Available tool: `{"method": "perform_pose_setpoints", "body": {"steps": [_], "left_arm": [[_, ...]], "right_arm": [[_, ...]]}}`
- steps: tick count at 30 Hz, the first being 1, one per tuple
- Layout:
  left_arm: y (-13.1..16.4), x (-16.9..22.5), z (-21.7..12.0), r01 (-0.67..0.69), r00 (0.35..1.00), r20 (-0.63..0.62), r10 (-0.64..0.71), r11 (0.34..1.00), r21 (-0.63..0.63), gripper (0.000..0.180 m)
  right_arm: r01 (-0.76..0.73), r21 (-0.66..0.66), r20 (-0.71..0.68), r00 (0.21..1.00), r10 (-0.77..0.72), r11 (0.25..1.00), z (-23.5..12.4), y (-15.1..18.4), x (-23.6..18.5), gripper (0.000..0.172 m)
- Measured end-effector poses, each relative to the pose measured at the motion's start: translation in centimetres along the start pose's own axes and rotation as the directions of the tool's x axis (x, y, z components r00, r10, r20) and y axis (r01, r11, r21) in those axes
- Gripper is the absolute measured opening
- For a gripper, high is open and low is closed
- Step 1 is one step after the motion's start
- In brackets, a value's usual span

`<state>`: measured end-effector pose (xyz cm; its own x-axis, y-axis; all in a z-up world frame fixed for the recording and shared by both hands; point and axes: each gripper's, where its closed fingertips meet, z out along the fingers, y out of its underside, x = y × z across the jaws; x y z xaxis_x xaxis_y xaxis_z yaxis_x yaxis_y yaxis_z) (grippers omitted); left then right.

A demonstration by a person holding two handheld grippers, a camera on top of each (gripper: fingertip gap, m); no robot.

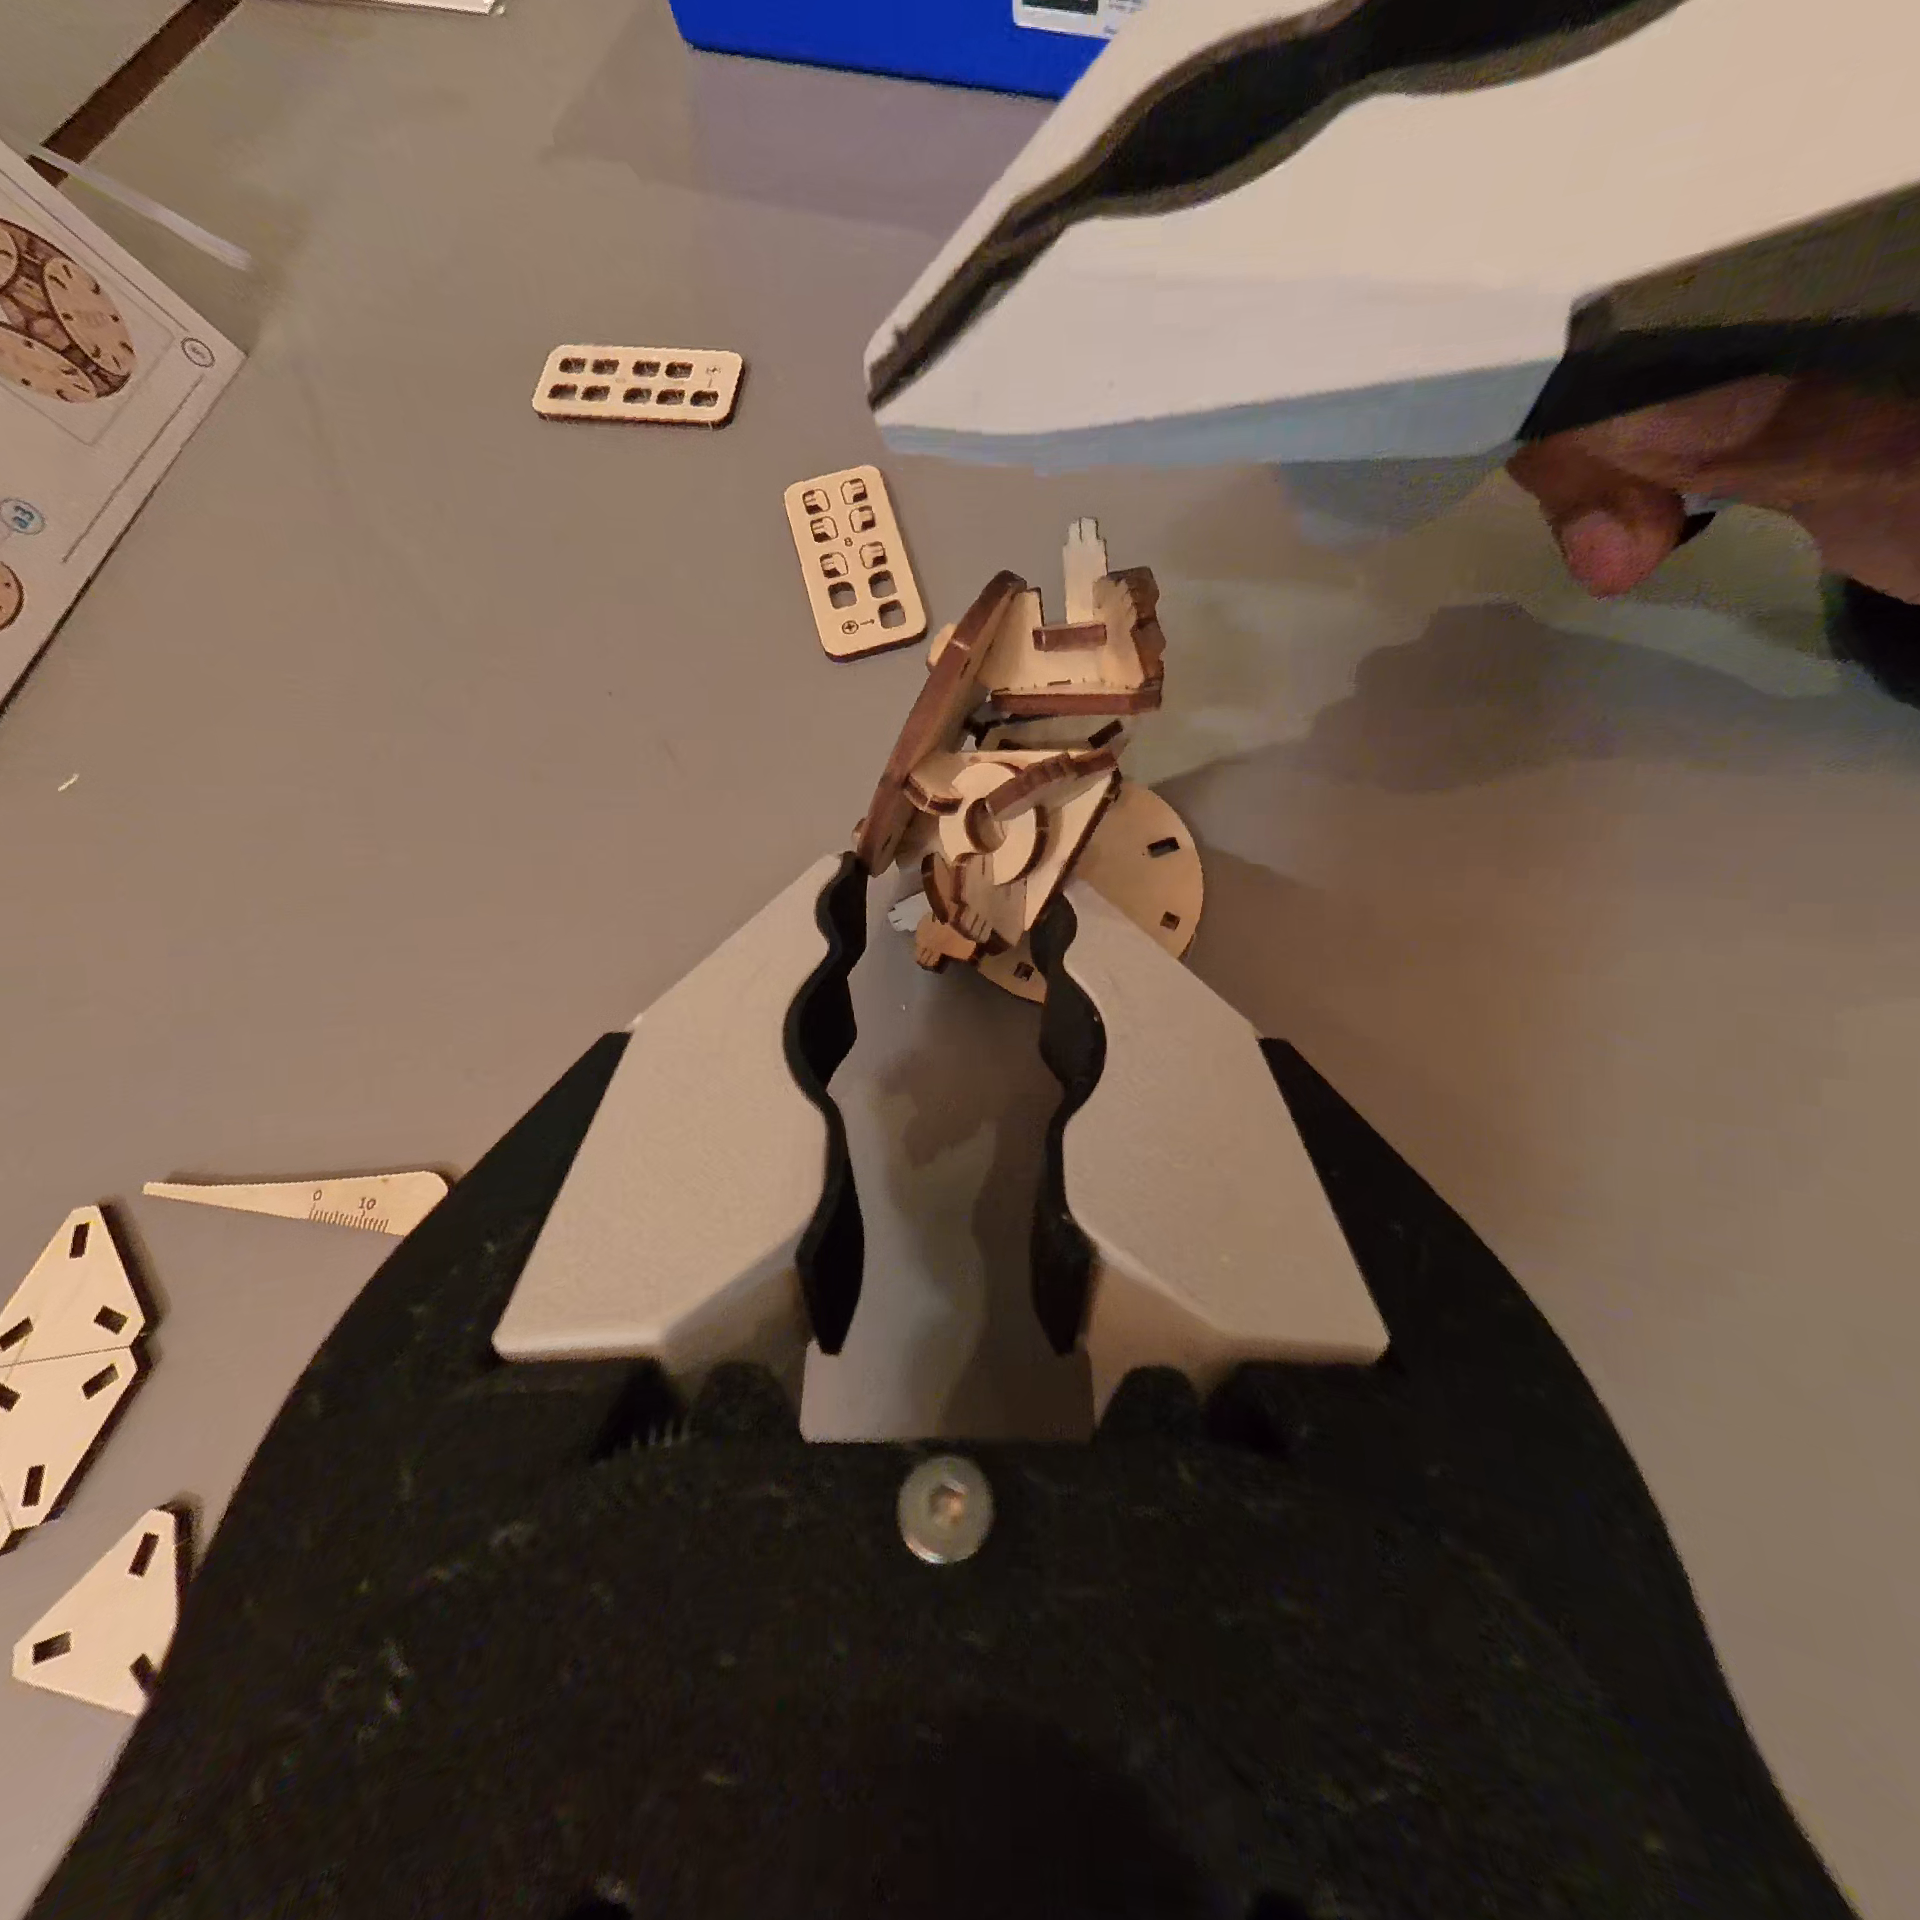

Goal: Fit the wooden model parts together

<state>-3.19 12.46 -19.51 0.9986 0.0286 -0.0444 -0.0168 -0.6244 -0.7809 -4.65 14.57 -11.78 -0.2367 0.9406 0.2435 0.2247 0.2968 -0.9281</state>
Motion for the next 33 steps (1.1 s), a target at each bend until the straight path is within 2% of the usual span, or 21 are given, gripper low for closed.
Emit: {"method": "perform_pose_setpoints", "body": {"steps": [3,7,10,11,12,14,17,20,24,29,33], "left_arm": [[0.0,-0.1,0.0,-0.008,1.000,0.021,0.008,1.000,-0.005,0.030],[0.0,-0.1,0.0,-0.020,0.999,0.032,0.020,1.000,-0.006,0.031],[0.0,-0.1,0.0,-0.012,1.000,0.024,0.012,1.000,-0.005,0.031],[0.0,-0.1,0.0,-0.008,1.000,0.020,0.008,1.000,-0.005,0.030],[0.0,-0.1,0.0,-0.004,1.000,0.016,0.004,1.000,-0.005,0.030],[0.0,-0.1,0.0,0.002,1.000,0.010,-0.002,1.000,-0.004,0.030],[0.1,-0.1,0.1,0.006,1.000,0.008,-0.006,1.000,-0.008,0.030],[0.1,-0.1,0.1,0.000,1.000,0.013,0.000,1.000,-0.008,0.030],[0.1,-0.1,0.1,-0.006,1.000,0.018,0.006,1.000,-0.007,0.030],[0.1,-0.1,0.0,-0.013,1.000,0.023,0.013,1.000,-0.006,0.030],[0.1,-0.1,0.0,-0.006,1.000,0.017,0.006,1.000,-0.006,0.030]], "right_arm": [[0.022,0.038,-0.062,0.998,-0.020,0.999,-0.5,-0.8,0.4,0.000],[-0.024,0.005,-0.022,0.999,0.024,1.000,-0.1,0.1,0.3,0.000],[-0.032,0.113,0.001,0.999,0.033,0.993,-0.9,-2.1,-0.4,0.000],[-0.034,0.113,0.006,0.999,0.033,0.993,-0.8,-2.3,-0.6,0.000],[-0.028,0.071,0.015,1.000,0.027,0.997,-0.2,-1.6,-0.9,0.000],[-0.022,-0.133,0.016,1.000,0.024,0.991,1.5,1.9,-1.2,0.000],[-0.068,-0.069,0.018,0.997,0.069,0.995,1.0,0.1,-0.8,0.000],[-0.044,-0.022,0.021,0.999,0.045,0.999,0.1,-1.6,-0.6,0.000],[-0.038,-0.207,0.094,0.994,0.058,0.978,1.5,1.8,-1.9,0.000],[-0.089,-0.069,0.073,0.993,0.094,0.994,0.3,-0.9,-0.9,0.000],[-0.097,-0.109,0.047,0.994,0.102,0.989,0.0,0.2,0.2,0.000]]}}
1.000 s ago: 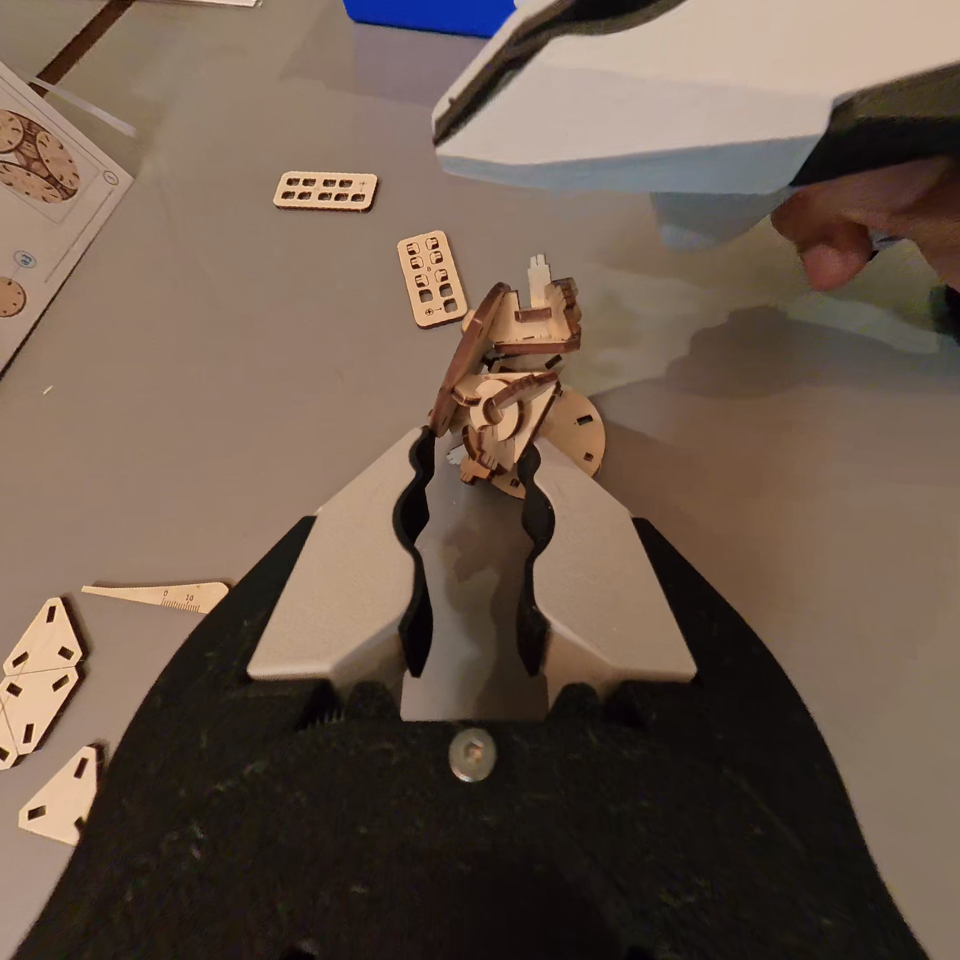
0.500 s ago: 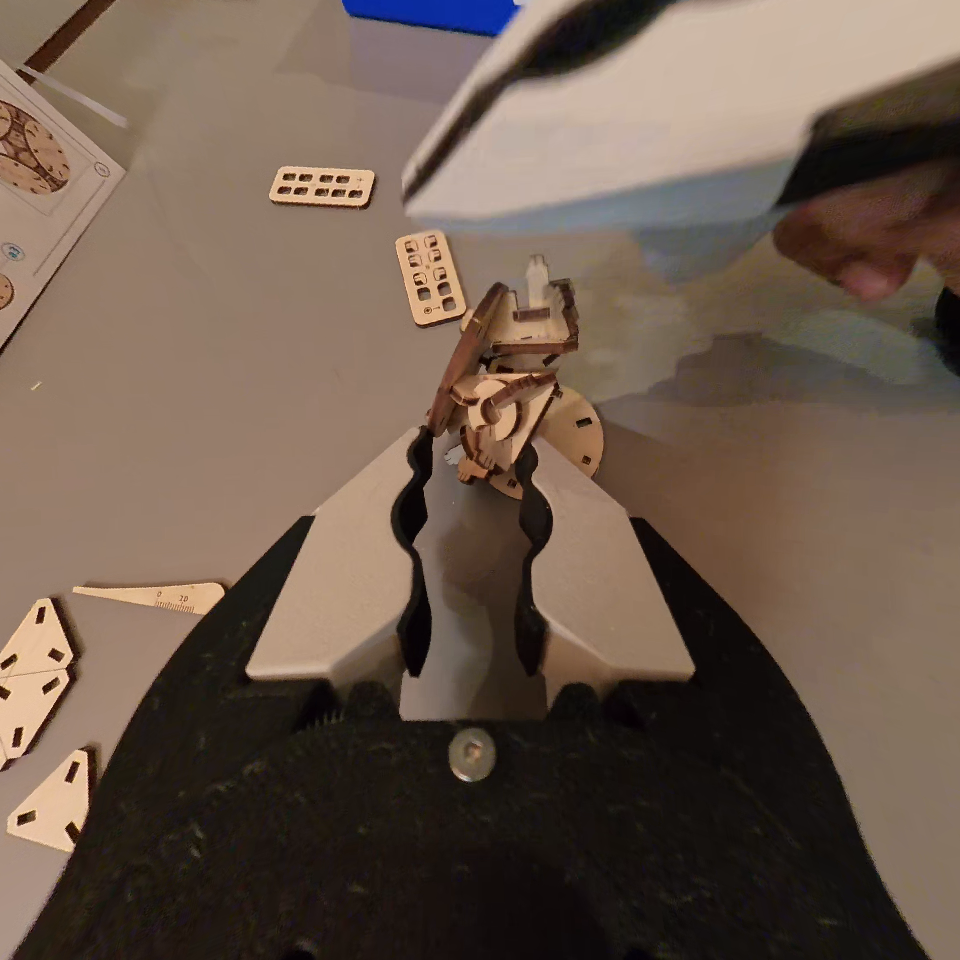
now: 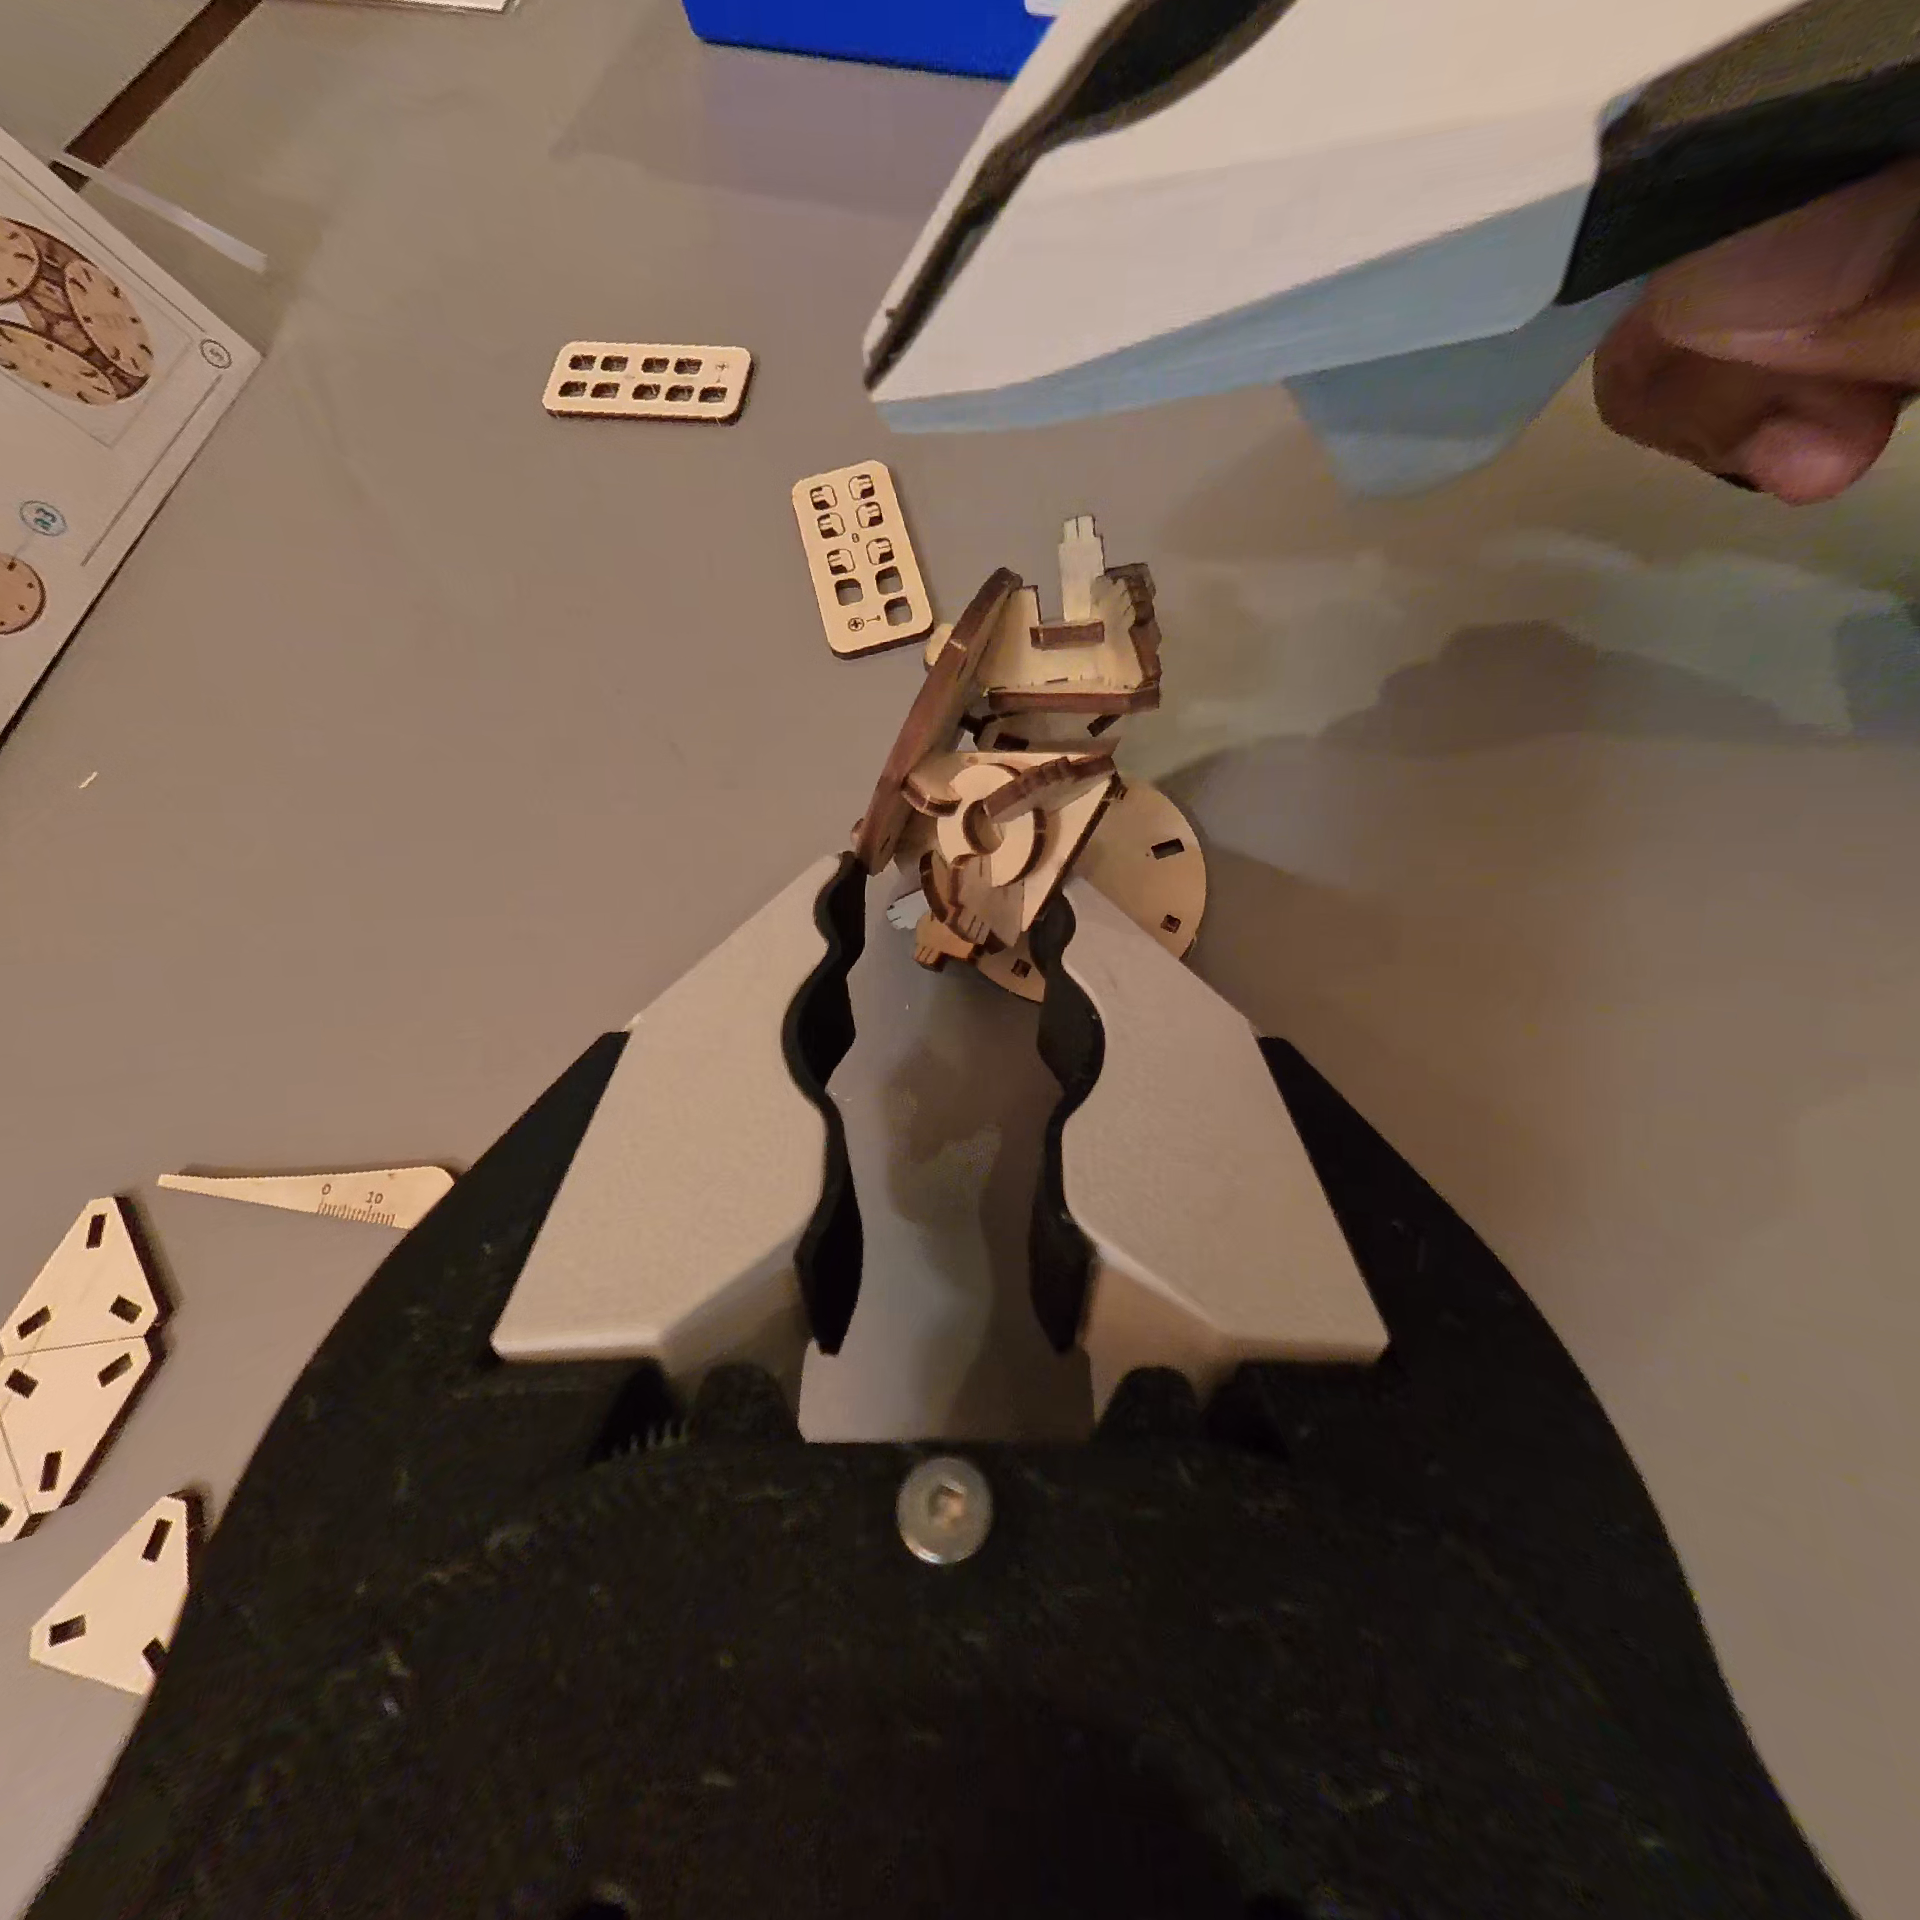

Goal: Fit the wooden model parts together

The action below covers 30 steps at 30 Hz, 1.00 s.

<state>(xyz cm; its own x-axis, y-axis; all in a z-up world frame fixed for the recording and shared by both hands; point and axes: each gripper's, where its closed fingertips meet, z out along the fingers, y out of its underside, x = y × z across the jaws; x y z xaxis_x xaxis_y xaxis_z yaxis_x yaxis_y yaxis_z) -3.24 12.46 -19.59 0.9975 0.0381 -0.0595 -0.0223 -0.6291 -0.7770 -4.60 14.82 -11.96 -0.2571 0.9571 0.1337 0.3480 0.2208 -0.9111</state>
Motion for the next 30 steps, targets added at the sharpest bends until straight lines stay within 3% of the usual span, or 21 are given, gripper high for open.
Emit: {"method": "perform_pose_setpoints", "body": {"steps": [5,7,10,16,23,30], "left_arm": [[0.0,-0.2,-0.1,0.022,1.000,-0.006,-0.022,1.000,0.003,0.029],[0.0,-0.2,0.0,0.032,0.999,-0.014,-0.032,0.999,0.003,0.029],[0.0,-0.2,0.0,0.038,0.999,-0.019,-0.038,0.999,0.002,0.029],[0.0,-0.4,0.0,0.064,0.998,-0.028,-0.064,0.998,0.001,0.029],[0.0,-0.6,-0.1,0.087,0.996,-0.038,-0.087,0.996,0.002,0.029],[0.1,-0.6,0.0,0.163,0.981,-0.102,-0.163,0.987,-0.004,0.028]], "right_arm": [[-0.110,-0.034,0.053,0.992,0.111,0.993,-0.5,3.2,1.0,0.000],[-0.162,-0.049,0.135,0.977,0.167,0.986,-1.2,4.4,0.8,0.011],[-0.205,-0.074,0.274,0.937,0.218,0.976,-2.0,5.1,-0.3,0.014],[-0.074,-0.192,0.345,0.928,0.138,0.979,-0.7,7.1,-2.2,0.025],[-0.028,-0.185,0.344,0.935,0.091,0.982,-0.3,7.1,-1.7,0.029],[0.176,-0.158,0.285,0.950,-0.126,0.972,0.3,7.5,-2.7,0.049]]}}
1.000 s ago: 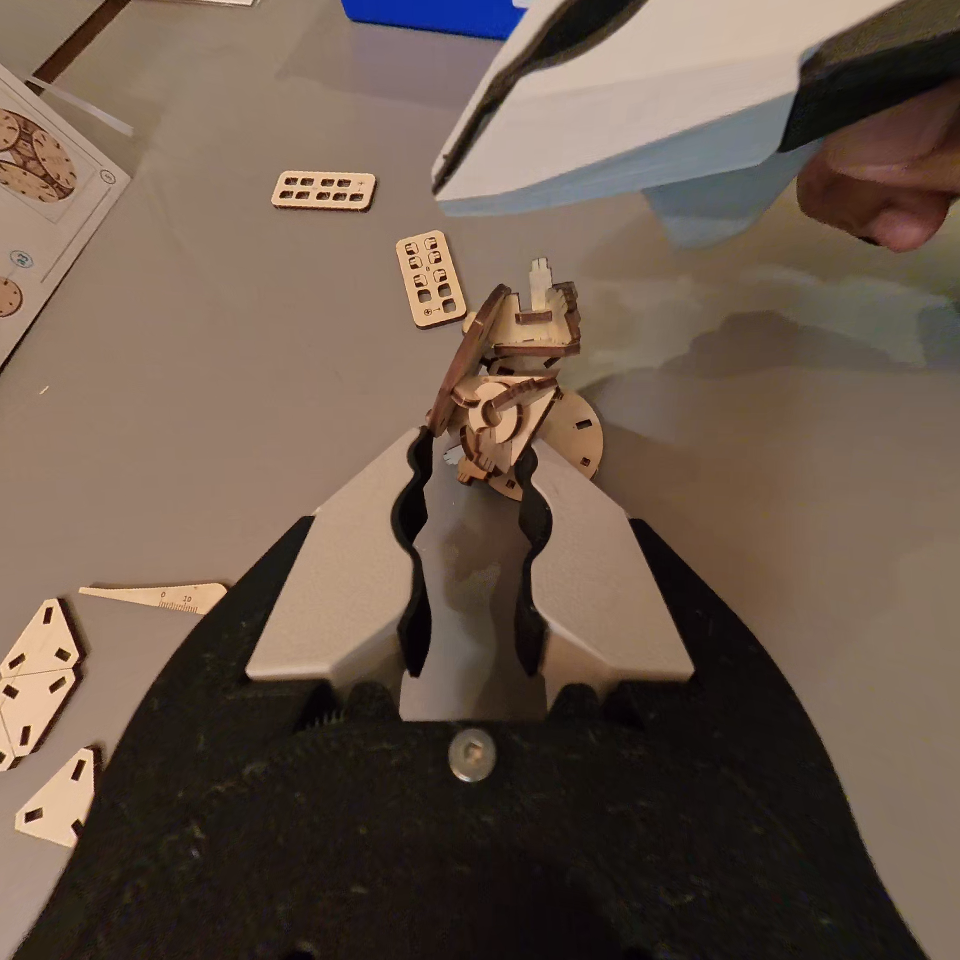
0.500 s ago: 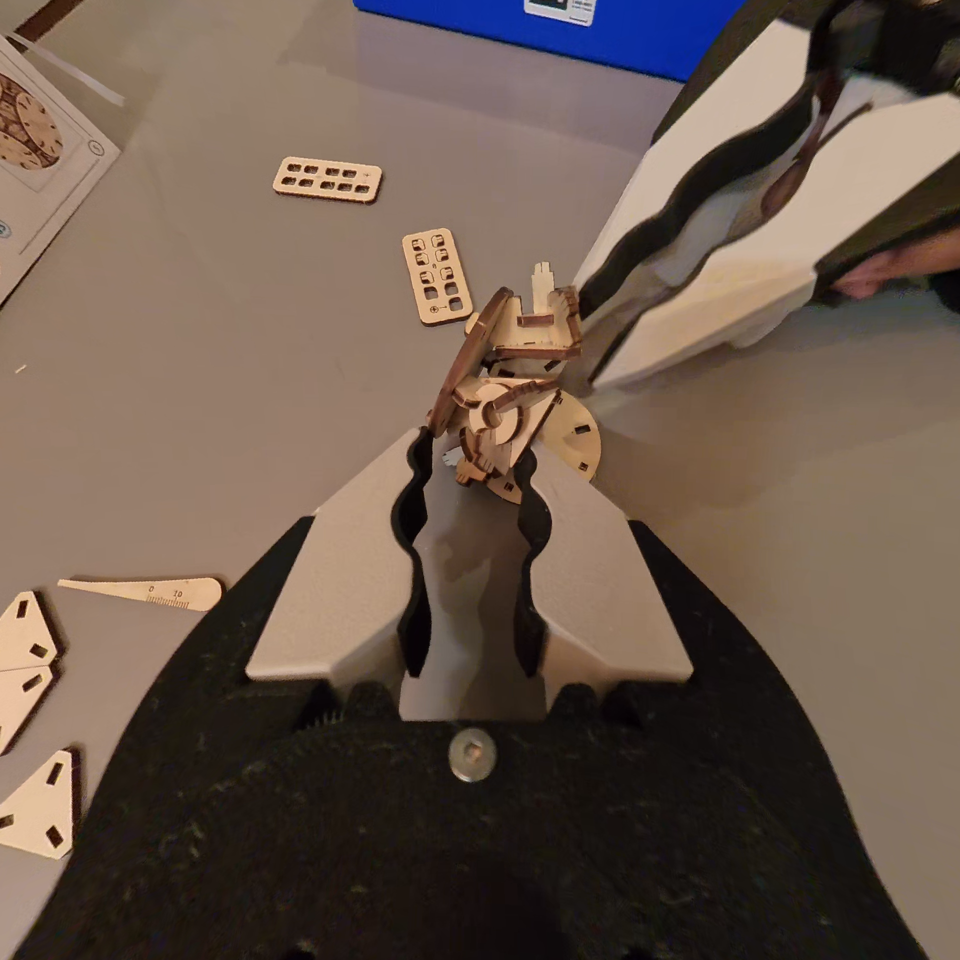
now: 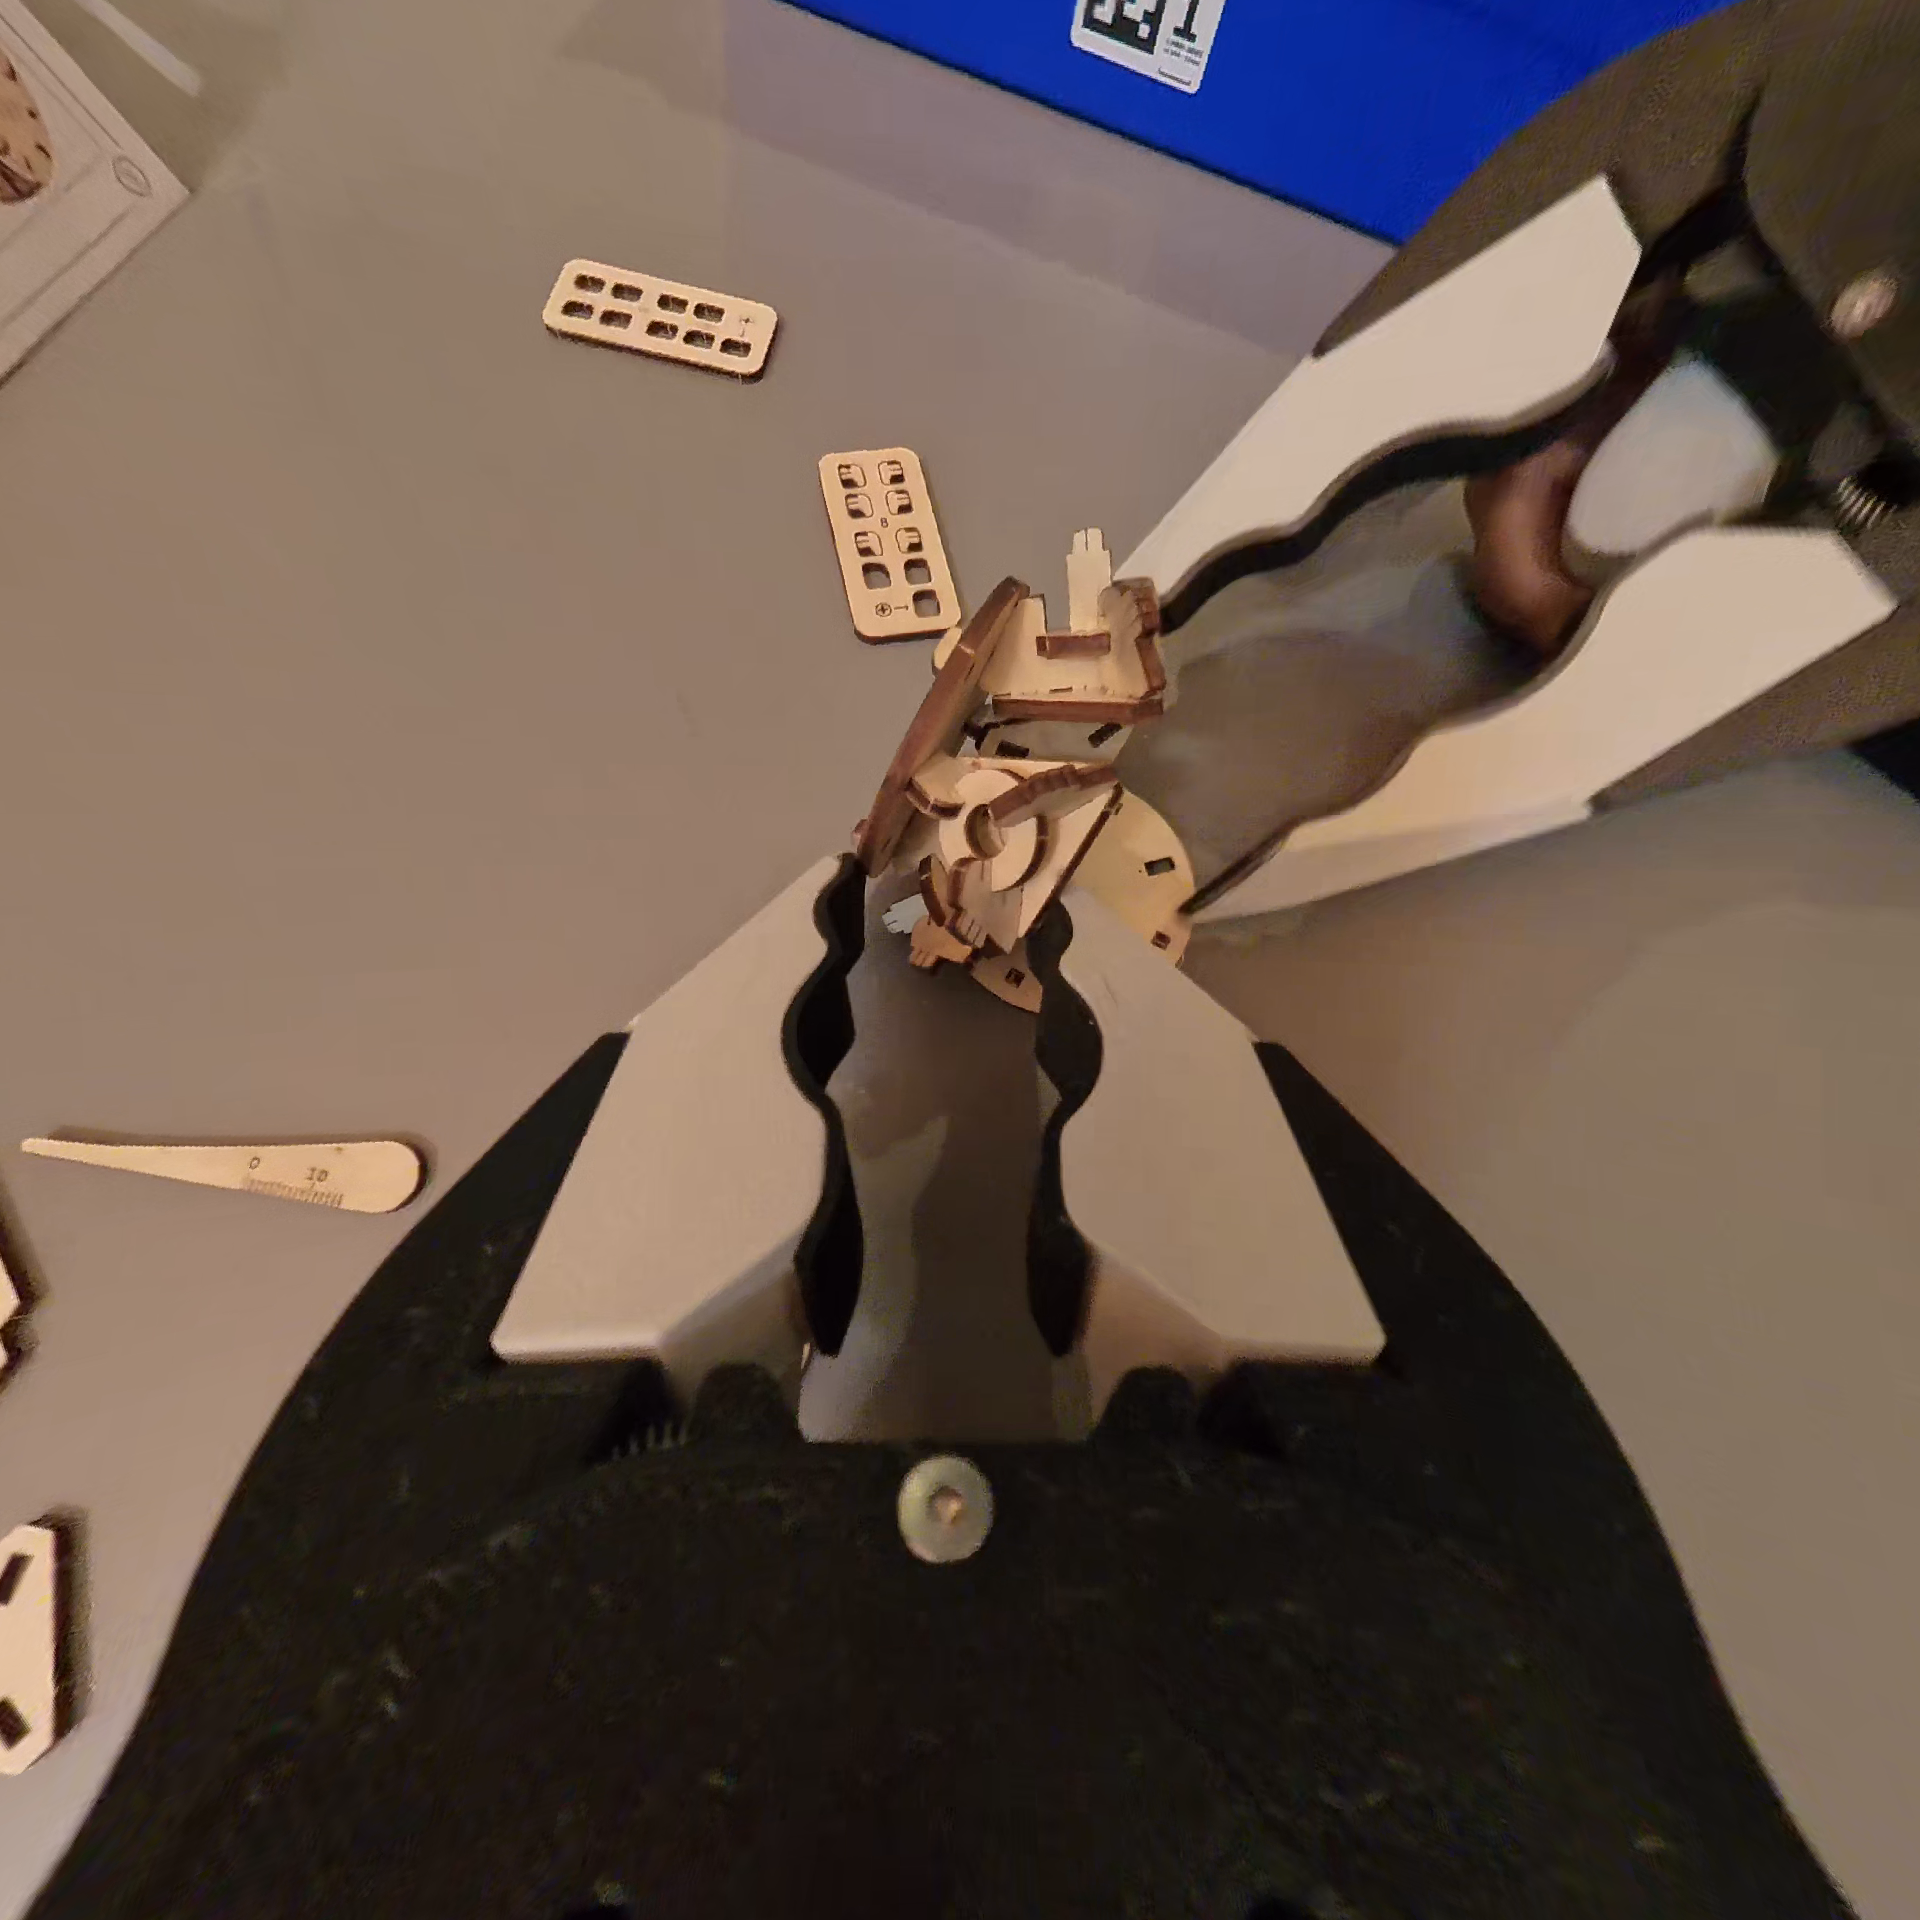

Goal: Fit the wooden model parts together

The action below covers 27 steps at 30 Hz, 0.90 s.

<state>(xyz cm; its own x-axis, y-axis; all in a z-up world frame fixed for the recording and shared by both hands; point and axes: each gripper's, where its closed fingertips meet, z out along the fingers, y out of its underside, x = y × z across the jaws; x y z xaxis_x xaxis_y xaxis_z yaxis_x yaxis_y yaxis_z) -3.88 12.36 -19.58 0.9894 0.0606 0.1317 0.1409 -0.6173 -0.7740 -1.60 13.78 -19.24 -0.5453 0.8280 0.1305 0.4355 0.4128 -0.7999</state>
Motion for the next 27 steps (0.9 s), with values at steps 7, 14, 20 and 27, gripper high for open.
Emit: {"method": "perform_pose_setpoints", "body": {"steps": [7,14,20,27], "left_arm": [[-0.01,0.00,-0.10,-0.012,1.000,0.010,0.012,1.000,0.004,0.028],[-0.01,-0.01,-0.17,-0.017,1.000,0.009,0.016,1.000,0.006,0.028],[-0.01,-0.01,-0.16,-0.027,0.999,0.019,0.026,1.000,0.005,0.028],[0.05,0.02,-0.19,-0.097,0.993,0.071,0.097,0.995,-0.002,0.029]], "right_arm": [[0.056,-0.023,-0.001,0.998,-0.056,0.998,0.52,0.10,-0.61,0.053],[0.063,-0.024,0.007,0.998,-0.062,0.998,0.54,0.12,-0.80,0.049],[0.055,-0.026,0.010,0.998,-0.055,0.998,0.56,0.14,-0.77,0.049],[0.057,-0.027,0.009,0.998,-0.056,0.998,0.53,0.21,-0.76,0.049]]}}
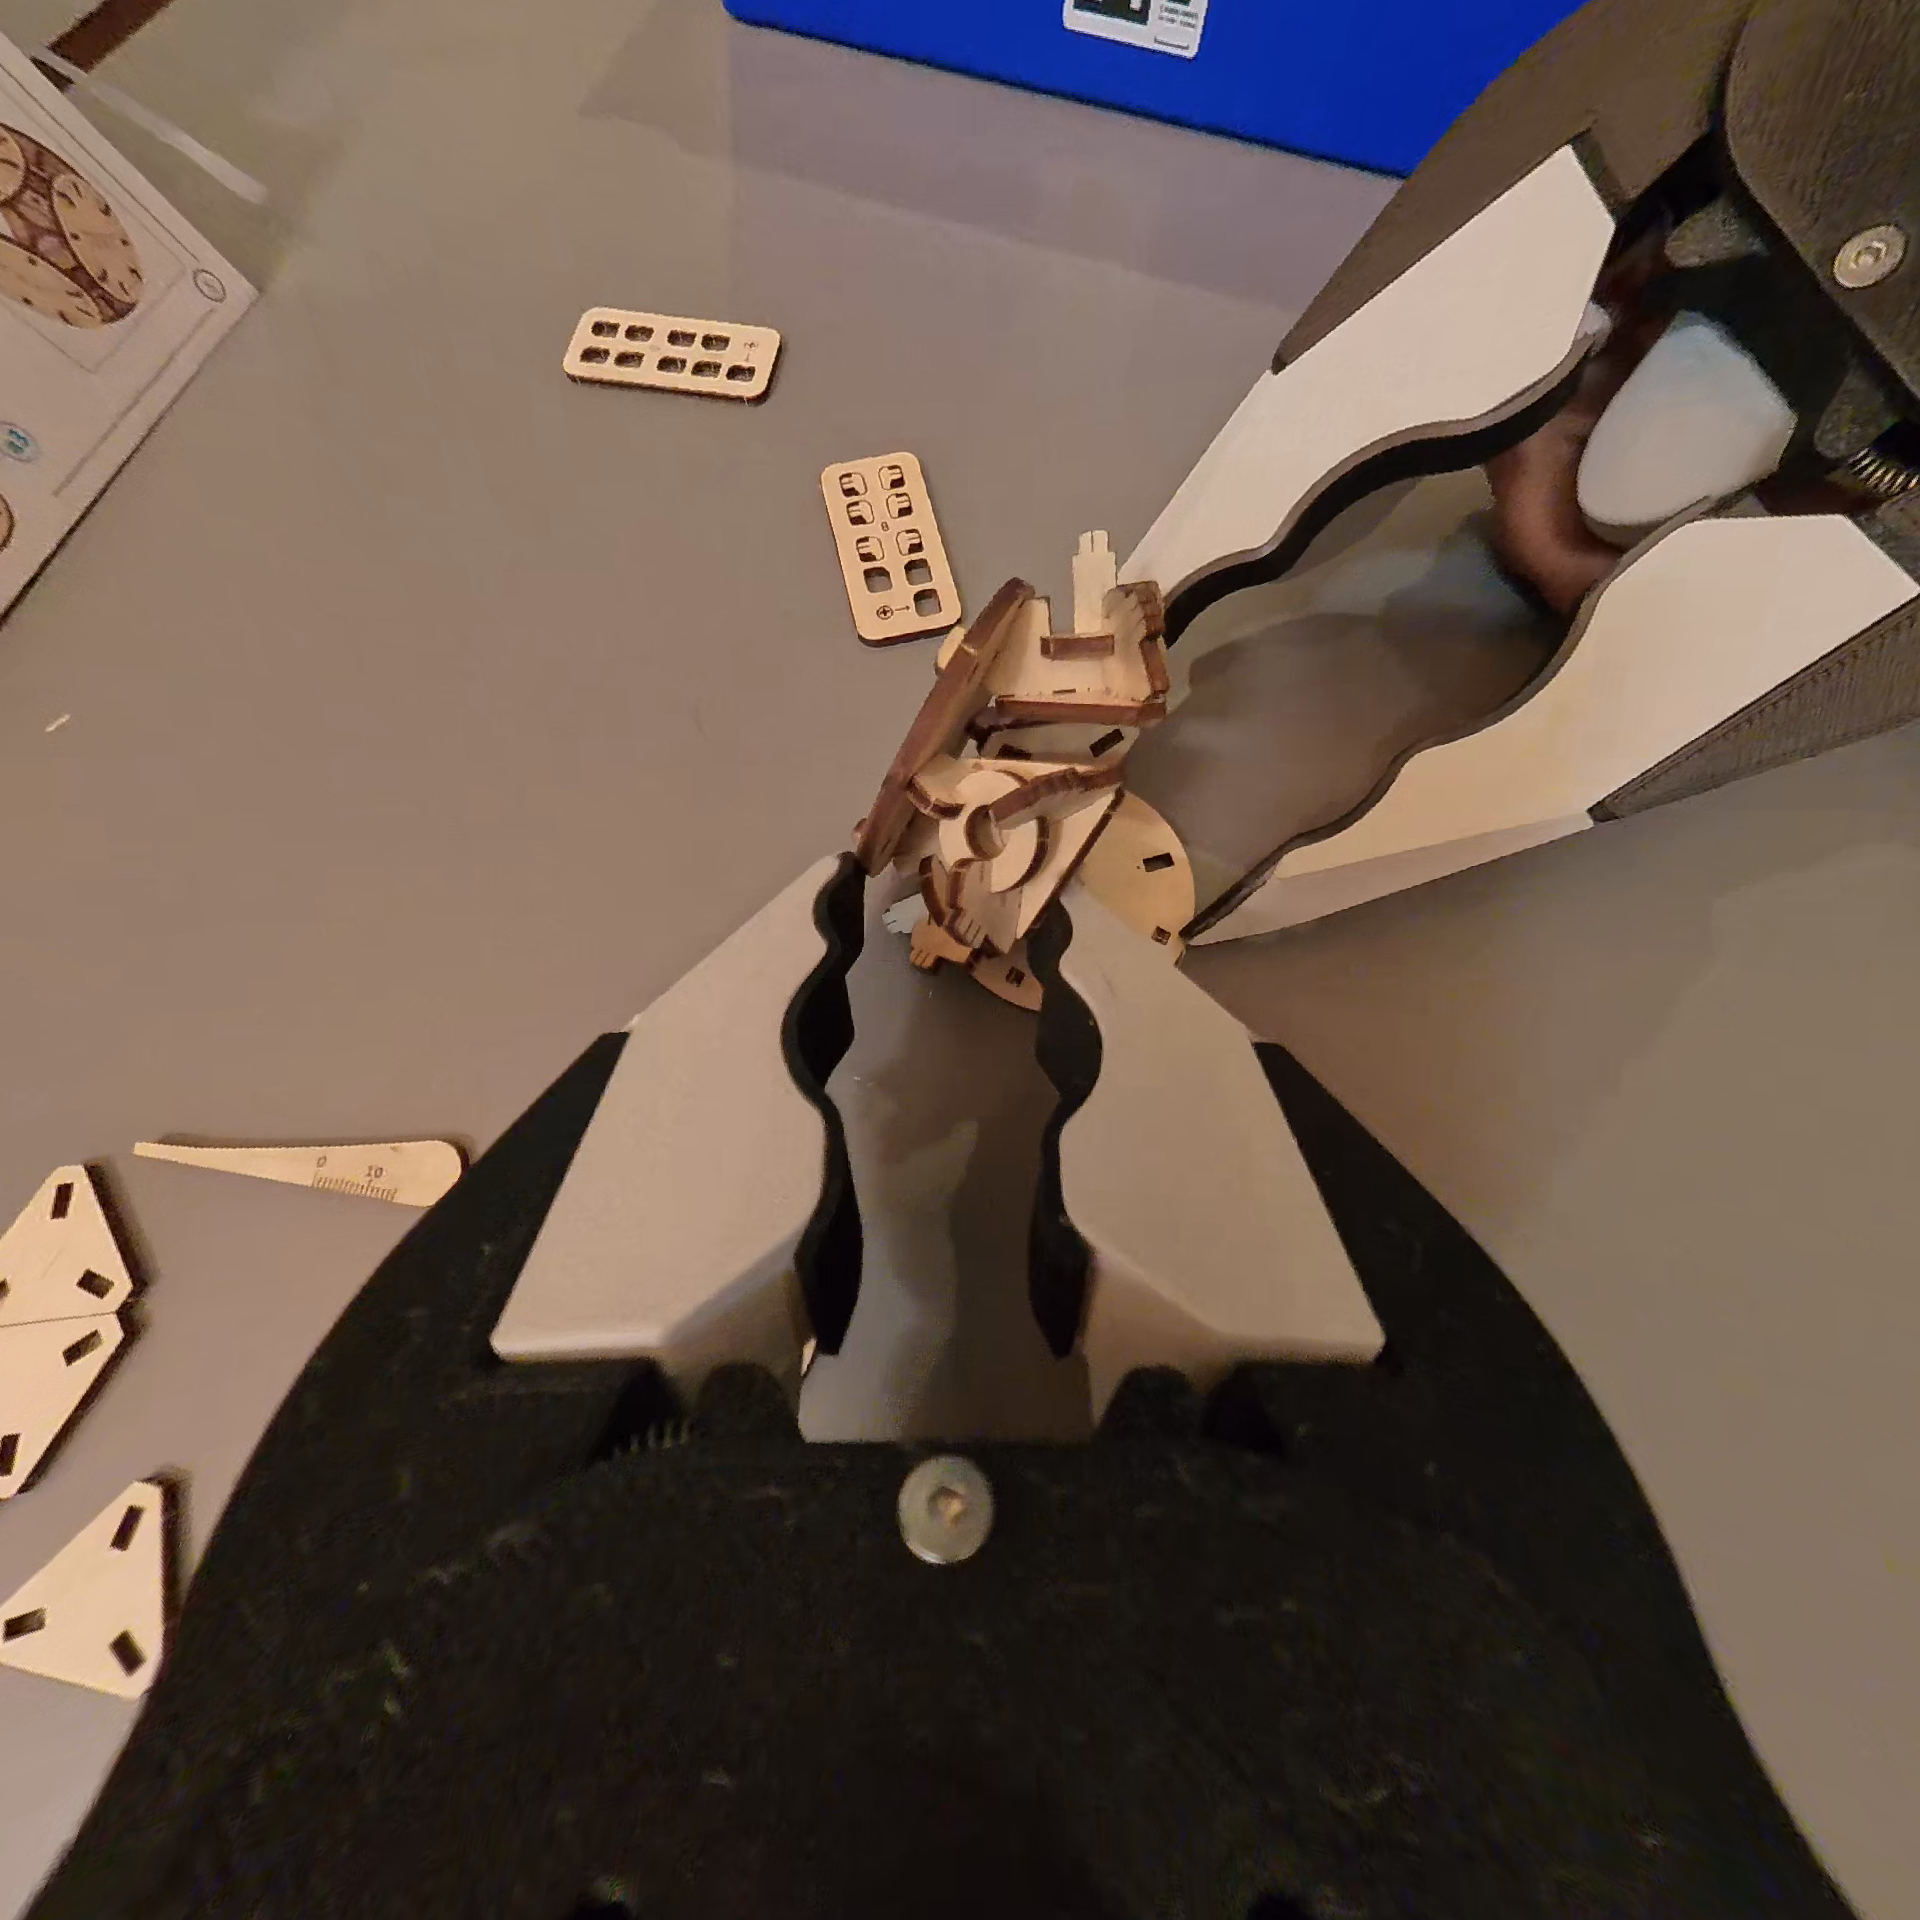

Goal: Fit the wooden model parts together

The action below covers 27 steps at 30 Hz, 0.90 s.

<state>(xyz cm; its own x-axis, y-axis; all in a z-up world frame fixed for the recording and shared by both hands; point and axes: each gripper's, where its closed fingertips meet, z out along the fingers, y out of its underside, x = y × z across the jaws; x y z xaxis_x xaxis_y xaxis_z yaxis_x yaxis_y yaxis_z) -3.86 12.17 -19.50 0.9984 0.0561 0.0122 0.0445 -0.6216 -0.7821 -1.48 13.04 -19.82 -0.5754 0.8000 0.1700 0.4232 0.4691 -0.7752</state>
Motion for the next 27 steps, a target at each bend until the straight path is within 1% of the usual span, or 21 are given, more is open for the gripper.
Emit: {"method": "perform_pose_setpoints", "body": {"steps": [15,19,22,24,25,26,27], "left_arm": [[0.0,0.0,0.0,-0.039,0.999,0.022,0.039,0.999,-0.002,0.029],[0.0,0.0,0.0,-0.047,0.999,0.025,0.047,0.999,-0.004,0.029],[0.0,0.0,0.0,-0.046,0.999,0.023,0.046,0.999,-0.004,0.029],[0.0,0.0,0.0,-0.046,0.999,0.023,0.046,0.999,-0.003,0.029],[0.0,0.0,0.0,-0.046,0.999,0.023,0.046,0.999,-0.004,0.029],[0.0,0.0,0.0,-0.045,0.999,0.022,0.045,0.999,-0.003,0.029],[0.0,0.0,0.0,-0.044,0.999,0.022,0.044,0.999,-0.003,0.029]], "right_arm": [[0.005,-0.001,0.010,1.000,-0.005,1.000,0.0,0.1,-0.1,0.049],[0.029,-0.022,0.020,0.999,-0.029,0.999,0.0,0.5,-0.3,0.057],[0.024,0.006,0.020,1.000,-0.024,1.000,-0.7,0.5,-0.1,0.060],[-0.020,0.051,0.015,1.000,0.019,0.999,-1.7,0.4,0.6,0.056],[-0.059,0.086,0.013,0.998,0.058,0.995,-2.3,0.1,1.1,0.050],[-0.112,0.129,0.005,0.994,0.113,0.985,-2.9,-0.2,1.9,0.040],[-0.172,0.172,0.000,0.985,0.174,0.970,-3.5,-0.5,2.7,0.026]]}}
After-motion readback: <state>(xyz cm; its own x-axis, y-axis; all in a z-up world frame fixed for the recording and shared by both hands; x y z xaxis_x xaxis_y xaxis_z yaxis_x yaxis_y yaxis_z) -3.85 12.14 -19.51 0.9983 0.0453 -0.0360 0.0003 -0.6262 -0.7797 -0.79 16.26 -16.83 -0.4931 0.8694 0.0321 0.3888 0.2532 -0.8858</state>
